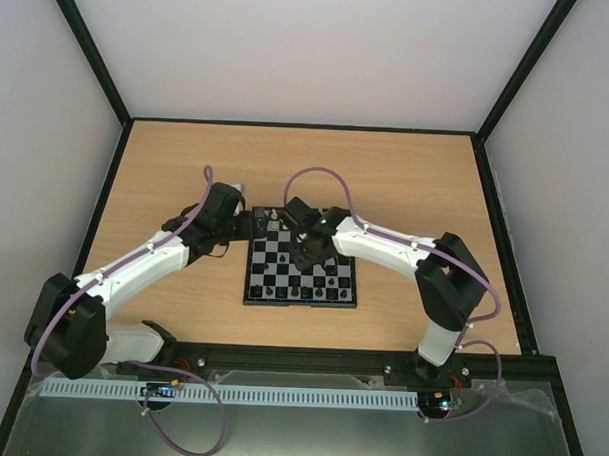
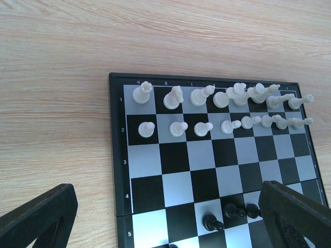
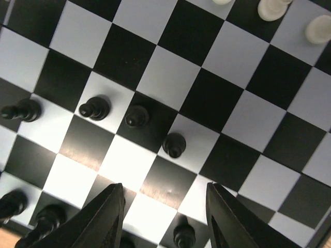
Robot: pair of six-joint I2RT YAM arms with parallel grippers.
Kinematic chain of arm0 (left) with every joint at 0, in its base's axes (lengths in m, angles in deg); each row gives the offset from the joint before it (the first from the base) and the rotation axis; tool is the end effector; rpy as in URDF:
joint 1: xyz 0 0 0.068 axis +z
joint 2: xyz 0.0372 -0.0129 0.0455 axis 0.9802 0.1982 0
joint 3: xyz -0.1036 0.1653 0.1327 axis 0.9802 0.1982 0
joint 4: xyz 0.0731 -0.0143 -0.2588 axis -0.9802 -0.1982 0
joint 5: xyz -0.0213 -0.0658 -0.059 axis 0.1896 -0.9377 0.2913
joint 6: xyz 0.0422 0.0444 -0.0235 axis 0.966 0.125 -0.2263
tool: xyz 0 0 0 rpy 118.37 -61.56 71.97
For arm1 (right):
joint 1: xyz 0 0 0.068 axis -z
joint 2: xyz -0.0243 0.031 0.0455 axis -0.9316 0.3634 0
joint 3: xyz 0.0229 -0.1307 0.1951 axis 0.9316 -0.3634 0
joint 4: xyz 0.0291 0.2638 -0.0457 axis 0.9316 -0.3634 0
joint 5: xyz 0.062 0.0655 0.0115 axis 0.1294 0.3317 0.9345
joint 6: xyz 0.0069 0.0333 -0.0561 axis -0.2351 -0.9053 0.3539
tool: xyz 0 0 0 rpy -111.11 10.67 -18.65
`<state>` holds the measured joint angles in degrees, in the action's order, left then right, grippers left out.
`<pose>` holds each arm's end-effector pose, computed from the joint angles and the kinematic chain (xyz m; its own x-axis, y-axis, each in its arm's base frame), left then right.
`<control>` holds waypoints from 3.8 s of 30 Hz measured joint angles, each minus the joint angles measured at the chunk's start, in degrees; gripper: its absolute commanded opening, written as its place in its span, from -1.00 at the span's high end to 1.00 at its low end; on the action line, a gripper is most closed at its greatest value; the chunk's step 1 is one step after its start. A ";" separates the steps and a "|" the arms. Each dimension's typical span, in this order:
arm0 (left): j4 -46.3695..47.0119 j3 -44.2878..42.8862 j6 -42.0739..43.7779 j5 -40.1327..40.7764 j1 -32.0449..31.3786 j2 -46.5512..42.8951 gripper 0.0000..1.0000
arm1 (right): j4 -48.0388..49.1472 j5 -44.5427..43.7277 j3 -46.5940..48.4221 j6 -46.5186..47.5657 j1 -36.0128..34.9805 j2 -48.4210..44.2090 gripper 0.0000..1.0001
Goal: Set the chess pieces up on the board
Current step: Pick up the chess piece from the chessboard, then place the chess piece on the chessboard.
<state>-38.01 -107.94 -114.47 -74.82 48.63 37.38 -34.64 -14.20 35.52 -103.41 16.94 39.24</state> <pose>0.2646 -0.1508 0.1889 -0.7337 -0.1981 -0.6500 0.1031 0.9130 -0.3947 0.2363 0.2880 0.1666 -0.7719 -0.3686 -0.5180 -0.4759 0.8752 0.0863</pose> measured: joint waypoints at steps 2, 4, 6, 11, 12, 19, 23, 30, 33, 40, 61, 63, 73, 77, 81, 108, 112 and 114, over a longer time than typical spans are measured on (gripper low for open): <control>0.00 0.02 0.00 0.04 0.00 -0.02 -0.99 | 0.09 -0.28 0.87 0.37 0.00 2.14 0.16; 0.00 0.04 0.00 0.07 0.00 -0.09 -0.99 | -0.04 -0.85 1.60 0.57 0.00 4.26 0.17; -0.02 0.09 0.00 0.11 0.00 -0.33 -0.99 | -0.07 -1.53 2.25 0.72 0.00 5.84 0.17; -0.02 0.13 0.00 0.35 0.00 -0.81 -0.99 | -0.11 -2.49 3.32 1.07 0.00 7.82 0.24; -0.02 0.13 0.00 0.39 0.00 -0.85 -0.99 | -0.07 -2.69 3.52 1.20 0.02 8.11 0.25; -0.02 0.48 0.02 0.48 0.02 -0.96 -0.99 | 0.28 -2.95 3.80 1.55 0.76 9.73 0.50; 0.00 0.50 0.02 0.46 0.04 -0.96 -0.99 | 0.42 -2.97 3.80 1.55 1.18 9.97 0.53; 0.00 0.50 0.02 0.44 0.22 -0.96 -0.99 | 0.85 -2.93 4.48 1.70 1.49 9.97 0.76; 0.00 0.50 0.02 0.42 0.28 -0.96 -0.99 | 0.94 -2.78 4.52 1.84 1.49 9.97 0.88; 0.00 0.50 0.02 0.22 0.28 -0.96 -0.99 | 0.94 -2.60 4.52 1.86 1.49 9.92 0.97; -0.02 1.05 0.00 0.02 0.28 -0.98 -0.99 | -0.50 2.73 -3.63 0.57 -2.84 0.26 0.96; -0.04 1.14 -0.02 0.02 0.28 -0.98 -0.99 | -0.50 2.78 -3.74 0.35 -3.06 0.26 0.96; -0.04 2.01 -0.07 0.02 0.28 -2.16 -0.99 | -0.48 2.95 -4.50 -0.33 -3.89 0.37 0.95; -0.04 2.03 -0.13 0.02 0.28 -2.27 -0.99 | -0.50 2.89 -4.66 -0.61 -3.91 0.44 0.95; -0.04 2.03 -0.22 0.02 0.28 -2.27 -0.99 | -0.48 2.69 -4.66 -0.74 -3.96 0.94 0.94; -0.04 2.05 -0.24 0.02 0.28 -2.38 -0.99 | -0.24 1.05 -4.59 -0.83 -4.15 2.89 0.47; -0.02 2.05 -0.24 0.02 0.28 -2.54 -0.99 | -1.14 0.63 -3.78 -0.79 -4.15 2.86 0.39; -0.02 2.10 -0.22 0.02 0.28 -2.67 -0.99 | -1.75 0.28 -2.23 -0.72 -4.15 2.86 0.36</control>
<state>-38.03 -105.84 -114.69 -74.80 48.92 34.72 -36.39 -13.91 33.29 -104.14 12.79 42.10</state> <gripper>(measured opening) 0.994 0.303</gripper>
